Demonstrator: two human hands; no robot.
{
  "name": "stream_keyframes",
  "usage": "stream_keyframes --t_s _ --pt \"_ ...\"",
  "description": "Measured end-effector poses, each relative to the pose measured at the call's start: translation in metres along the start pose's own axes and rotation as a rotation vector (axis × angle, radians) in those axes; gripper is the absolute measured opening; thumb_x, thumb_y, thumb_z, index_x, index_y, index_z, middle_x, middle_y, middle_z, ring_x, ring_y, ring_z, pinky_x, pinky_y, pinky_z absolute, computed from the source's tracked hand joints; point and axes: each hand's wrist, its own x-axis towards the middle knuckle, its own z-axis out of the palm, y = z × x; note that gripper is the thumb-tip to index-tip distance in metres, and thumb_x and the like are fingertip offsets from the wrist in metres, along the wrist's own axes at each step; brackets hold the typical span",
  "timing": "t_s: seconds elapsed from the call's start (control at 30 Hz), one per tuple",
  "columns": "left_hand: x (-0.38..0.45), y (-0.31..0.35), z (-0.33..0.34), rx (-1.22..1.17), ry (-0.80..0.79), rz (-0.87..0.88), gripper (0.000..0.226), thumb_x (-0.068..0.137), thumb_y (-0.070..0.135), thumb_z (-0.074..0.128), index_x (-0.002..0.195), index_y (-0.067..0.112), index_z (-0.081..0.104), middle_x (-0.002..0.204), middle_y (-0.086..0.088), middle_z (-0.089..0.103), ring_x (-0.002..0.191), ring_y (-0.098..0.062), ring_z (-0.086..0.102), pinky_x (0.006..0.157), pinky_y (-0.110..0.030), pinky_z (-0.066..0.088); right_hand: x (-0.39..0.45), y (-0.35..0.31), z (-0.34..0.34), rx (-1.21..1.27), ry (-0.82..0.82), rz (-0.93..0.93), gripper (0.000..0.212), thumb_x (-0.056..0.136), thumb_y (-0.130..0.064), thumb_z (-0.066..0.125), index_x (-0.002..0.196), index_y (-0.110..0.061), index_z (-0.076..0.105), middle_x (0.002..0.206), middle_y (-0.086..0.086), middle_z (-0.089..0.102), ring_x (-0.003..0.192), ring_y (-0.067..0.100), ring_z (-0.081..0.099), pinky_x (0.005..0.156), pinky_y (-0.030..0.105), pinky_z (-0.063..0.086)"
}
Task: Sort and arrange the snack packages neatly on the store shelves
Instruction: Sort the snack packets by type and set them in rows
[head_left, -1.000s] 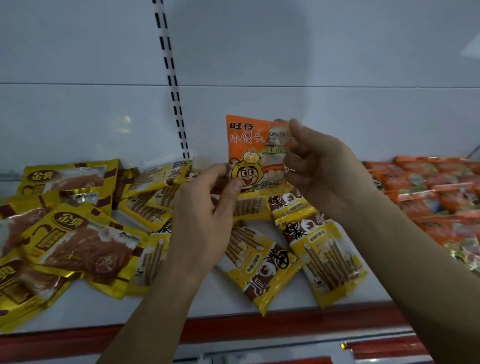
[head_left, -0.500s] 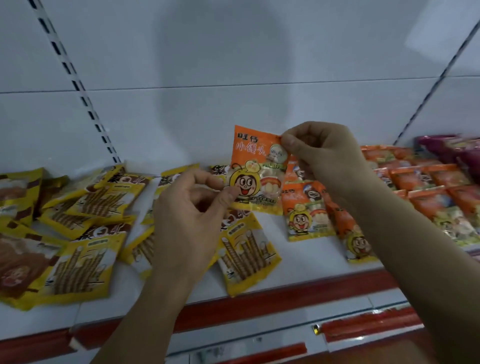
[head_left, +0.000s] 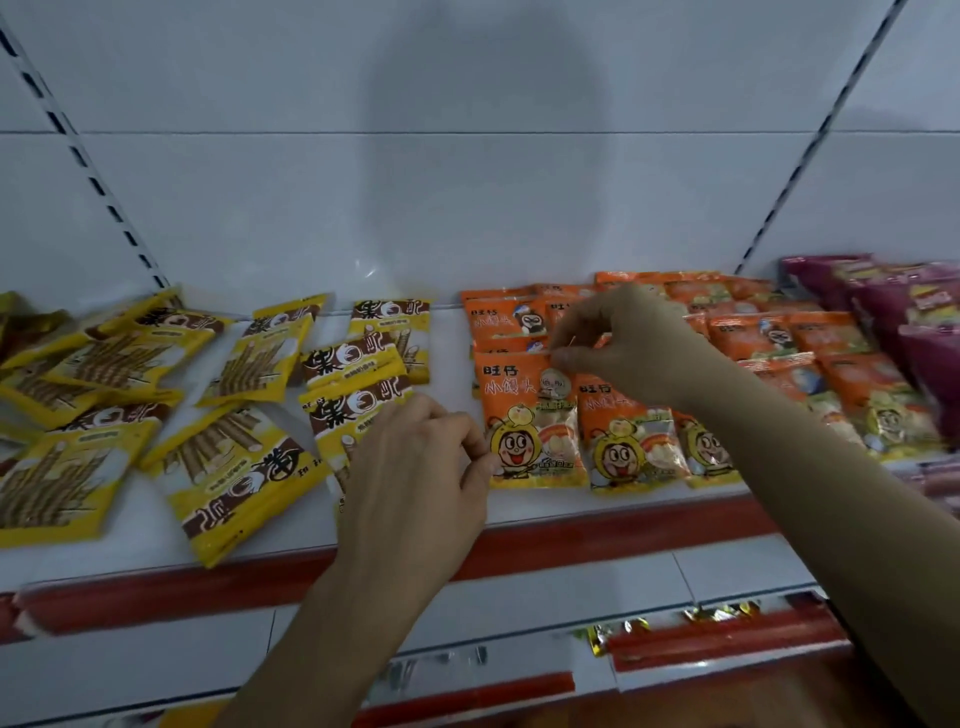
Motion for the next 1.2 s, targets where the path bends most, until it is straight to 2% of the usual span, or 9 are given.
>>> stream_keyframes --t_s 0.17,0.3,0.4,0.57,0.7,0.8,0.9,0.97,1.2 --pt "-0.007 0.006 0.007 0.174 -0.005 -0.009 0.016 0.078 0.039 0.082 0.071 0.034 0.069 0.085 0.010 0.042 0.091 -0.016 0.045 0.073 -0.034 0.034 -0.008 0.006 0.010 -0.097 -0.005 -0.018 0.002 0.090 -0.021 0.075 0.090 -0.022 0.077 0.083 -0.014 0.068 0.077 -0.001 0.061 0.061 0.009 0.040" --pt "-0.008 0.010 0.008 0.240 -0.038 -0.037 0.012 0.083 0.043 0.076 0.075 0.036 0.071 0.091 0.011 0.043 0.100 -0.016 0.043 0.078 -0.034 0.026 -0.014 0.007 0.014 -0.121 0.040 -0.041 0.006 0.091 -0.024 0.074 0.096 -0.022 0.077 0.089 -0.010 0.069 0.082 0.005 0.062 0.065 0.013 0.043" --pt "-0.008 0.011 0.006 0.249 -0.076 -0.066 0.014 0.085 0.051 0.072 0.082 0.037 0.071 0.095 0.012 0.043 0.107 -0.015 0.043 0.081 -0.035 0.027 -0.019 0.010 0.018 -0.134 0.088 -0.062 0.011 0.092 -0.027 0.073 0.102 -0.023 0.076 0.092 -0.008 0.066 0.085 0.009 0.061 0.066 0.018 0.044" --pt "-0.006 0.009 -0.001 0.222 -0.045 -0.082 0.018 0.087 0.055 0.065 0.090 0.037 0.068 0.098 0.012 0.049 0.107 -0.016 0.046 0.083 -0.037 0.032 -0.021 0.014 0.018 -0.103 0.164 -0.120 0.011 0.093 -0.029 0.071 0.102 -0.023 0.074 0.094 -0.010 0.064 0.070 -0.006 0.049 0.063 0.015 0.036" --pt "0.001 -0.010 -0.017 0.214 -0.017 -0.103 0.038 0.089 0.053 0.062 0.122 0.034 0.062 0.120 0.009 0.053 0.122 -0.020 0.045 0.093 -0.045 0.037 -0.016 0.004 0.022 -0.071 0.181 -0.186 0.008 0.094 -0.027 0.069 0.098 -0.024 0.074 0.090 -0.013 0.067 0.067 -0.012 0.052 0.068 0.013 0.036" --pt "0.006 -0.027 -0.023 0.281 -0.182 -0.030 0.056 0.091 0.061 0.052 0.144 0.044 0.043 0.147 0.009 0.036 0.141 -0.019 0.029 0.106 -0.050 0.032 -0.003 -0.013 0.032 -0.067 0.164 -0.241 0.011 0.095 -0.023 0.065 0.102 -0.021 0.073 0.094 -0.009 0.068 0.073 -0.002 0.054 0.073 0.026 0.047" --pt "0.006 -0.041 -0.022 0.352 -0.312 0.005 0.055 0.091 0.068 0.027 0.138 0.048 0.046 0.162 0.009 0.016 0.152 -0.019 0.007 0.115 -0.052 0.020 0.017 -0.036 0.044 -0.158 0.077 -0.289 0.022 0.098 -0.025 0.059 0.118 -0.023 0.068 0.109 -0.003 0.066 0.097 0.013 0.057 0.084 0.036 0.051" --pt "0.006 -0.049 -0.026 0.354 -0.296 0.001 0.054 0.090 0.066 0.019 0.126 0.045 0.052 0.162 0.007 0.017 0.152 -0.020 0.006 0.114 -0.051 0.020 0.030 -0.048 0.052 -0.225 0.010 -0.306 0.026 0.100 -0.026 0.055 0.124 -0.024 0.064 0.116 0.000 0.065 0.108 0.020 0.056 0.091 0.039 0.050" --pt "0.008 -0.080 -0.043 0.373 -0.279 -0.048 0.051 0.086 0.068 0.025 0.117 0.040 0.054 0.161 0.005 0.022 0.154 -0.026 0.009 0.114 -0.054 0.026 0.064 -0.076 0.079 -0.308 -0.067 -0.210 0.031 0.102 -0.027 0.048 0.130 -0.020 0.060 0.122 0.008 0.065 0.113 0.031 0.057 0.091 0.045 0.052"
